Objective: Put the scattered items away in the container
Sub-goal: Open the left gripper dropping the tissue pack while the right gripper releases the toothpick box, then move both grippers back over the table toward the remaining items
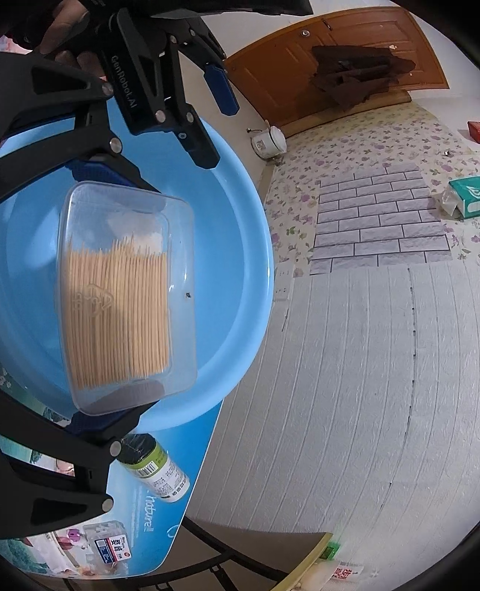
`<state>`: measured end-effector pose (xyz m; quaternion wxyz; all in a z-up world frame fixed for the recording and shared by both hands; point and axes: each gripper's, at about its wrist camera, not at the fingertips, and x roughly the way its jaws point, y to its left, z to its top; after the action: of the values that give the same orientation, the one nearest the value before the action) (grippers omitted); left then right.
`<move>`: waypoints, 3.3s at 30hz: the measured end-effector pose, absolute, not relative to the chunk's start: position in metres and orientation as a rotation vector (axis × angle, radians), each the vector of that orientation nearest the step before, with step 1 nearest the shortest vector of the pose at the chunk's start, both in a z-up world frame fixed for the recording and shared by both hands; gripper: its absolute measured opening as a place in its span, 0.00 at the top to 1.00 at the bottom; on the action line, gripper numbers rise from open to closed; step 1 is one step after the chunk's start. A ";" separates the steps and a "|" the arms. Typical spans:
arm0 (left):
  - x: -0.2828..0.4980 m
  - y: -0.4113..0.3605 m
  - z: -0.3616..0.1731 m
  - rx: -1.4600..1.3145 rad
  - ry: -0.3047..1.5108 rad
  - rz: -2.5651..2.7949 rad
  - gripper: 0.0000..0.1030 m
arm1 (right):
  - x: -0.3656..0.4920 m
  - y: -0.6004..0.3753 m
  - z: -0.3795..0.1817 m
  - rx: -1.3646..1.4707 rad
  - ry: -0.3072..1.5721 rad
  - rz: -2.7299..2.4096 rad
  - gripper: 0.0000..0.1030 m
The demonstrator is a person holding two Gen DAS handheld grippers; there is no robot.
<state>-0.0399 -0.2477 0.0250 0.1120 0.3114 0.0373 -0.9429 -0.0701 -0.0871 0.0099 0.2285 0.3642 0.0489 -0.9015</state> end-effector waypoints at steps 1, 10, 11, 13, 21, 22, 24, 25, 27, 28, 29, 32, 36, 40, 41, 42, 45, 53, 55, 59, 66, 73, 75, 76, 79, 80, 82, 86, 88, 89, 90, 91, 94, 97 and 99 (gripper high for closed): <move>-0.039 -0.248 0.025 0.910 0.112 -2.769 0.16 | -0.069 -0.087 0.010 1.000 0.135 -2.475 0.09; -0.034 -0.252 0.029 0.894 0.140 -2.765 0.16 | -0.057 -0.089 0.002 1.016 0.178 -2.387 0.06; -0.034 -0.251 0.030 0.891 0.137 -2.767 0.16 | -0.056 -0.088 0.002 1.018 0.172 -2.383 0.04; -0.032 -0.251 0.031 0.886 0.132 -2.769 0.16 | -0.054 -0.086 0.005 1.006 0.171 -2.386 0.00; -0.024 -0.241 0.041 0.873 0.148 -2.773 0.16 | -0.044 -0.064 0.022 0.943 0.108 -2.417 0.00; -0.022 -0.238 0.043 0.871 0.148 -2.778 0.16 | -0.045 -0.063 0.023 0.935 0.093 -2.420 0.00; -0.020 -0.231 0.046 0.869 0.149 -2.785 0.16 | -0.037 -0.047 0.027 0.860 0.028 -2.411 0.00; -0.018 -0.226 0.047 0.867 0.152 -2.789 0.16 | -0.033 -0.041 0.029 0.821 0.019 -2.416 0.00; -0.015 -0.216 0.051 0.867 0.168 -2.795 0.16 | -0.022 -0.027 0.032 0.736 0.031 -2.468 0.00; -0.012 -0.208 0.054 0.859 0.178 -2.808 0.16 | -0.019 -0.021 0.032 0.725 0.044 -2.486 0.00; -0.010 -0.201 0.056 0.851 0.183 -2.822 0.16 | -0.017 -0.016 0.031 0.729 0.055 -2.497 0.00; -0.004 -0.174 0.060 0.839 0.173 -2.872 0.14 | -0.012 0.008 0.027 0.767 0.019 -2.508 0.00; -0.004 -0.142 0.058 0.870 0.187 -2.920 0.11 | -0.005 0.038 0.025 0.833 0.011 -2.509 0.00; -0.002 -0.104 0.056 0.900 0.168 -2.984 0.05 | 0.008 0.071 0.026 0.883 -0.074 -2.520 0.00; -0.001 -0.097 0.057 0.901 0.160 -2.995 0.05 | 0.009 0.078 0.025 0.899 -0.081 -2.532 0.00; -0.002 -0.089 0.057 0.903 0.152 -3.007 0.04 | 0.012 0.087 0.023 0.911 -0.089 -2.547 0.00; 0.000 -0.066 0.058 0.926 0.154 -3.038 0.01 | 0.017 0.118 0.017 0.940 -0.121 -2.614 0.00; 0.004 -0.018 0.049 1.002 0.106 -3.114 0.01 | 0.021 0.179 -0.001 1.053 -0.199 -2.744 0.00; 0.001 -0.008 0.048 1.029 0.089 -3.114 0.01 | 0.022 0.189 -0.004 1.077 -0.197 -2.761 0.00; 0.003 0.005 0.048 1.022 0.055 -3.123 0.01 | 0.026 0.203 -0.001 1.082 -0.200 -2.811 0.00; -0.001 0.018 0.025 1.093 0.126 -3.041 0.01 | 0.023 0.216 -0.017 1.116 -0.196 -2.872 0.00; -0.012 0.034 0.016 1.123 0.081 -3.042 0.01 | 0.019 0.226 -0.020 1.083 -0.206 -2.908 0.00; -0.016 0.035 0.014 1.137 0.078 -3.039 0.01 | 0.016 0.229 -0.025 1.100 -0.209 -2.897 0.00; -0.018 0.036 0.013 1.145 0.072 -3.034 0.01 | 0.015 0.230 -0.027 1.109 -0.210 -2.898 0.00; -0.026 0.040 0.009 1.160 0.066 -3.028 0.01 | 0.011 0.235 -0.031 1.121 -0.234 -2.896 0.00; -0.028 0.041 0.009 1.160 0.065 -3.024 0.01 | 0.010 0.237 -0.032 1.118 -0.239 -2.897 0.00; -0.031 0.043 0.008 1.155 0.083 -3.032 0.01 | 0.010 0.239 -0.032 1.114 -0.247 -2.902 0.00; -0.043 0.046 0.004 1.142 0.111 -3.024 0.01 | 0.003 0.245 -0.038 1.160 -0.248 -2.891 0.00; -0.054 0.049 -0.001 1.172 0.111 -3.003 0.01 | 0.000 0.247 -0.037 1.149 -0.245 -2.904 0.00; -0.058 0.051 -0.003 1.179 0.110 -3.000 0.02 | 0.000 0.249 -0.035 1.128 -0.254 -2.912 0.00; -0.063 0.052 -0.005 1.182 0.105 -2.997 0.02 | 0.000 0.250 -0.034 1.111 -0.263 -2.916 0.00; -0.067 0.053 -0.007 1.179 0.089 -2.994 0.03 | -0.001 0.252 -0.033 1.103 -0.267 -2.919 0.00; -0.080 0.054 -0.013 1.176 0.054 -2.997 0.08 | -0.005 0.258 -0.034 1.104 -0.275 -2.931 0.00; -0.093 0.049 -0.022 1.219 0.092 -2.973 0.08 | -0.011 0.262 -0.037 1.124 -0.310 -2.921 0.00; -0.101 0.048 -0.028 1.247 0.096 -2.956 0.08 | -0.014 0.263 -0.039 1.116 -0.320 -2.918 0.00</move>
<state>-0.1005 0.0477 -0.0275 -0.0340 0.3882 0.0300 -0.9205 -0.0135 0.2625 -0.0386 0.0004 0.3553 -0.1018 -0.9292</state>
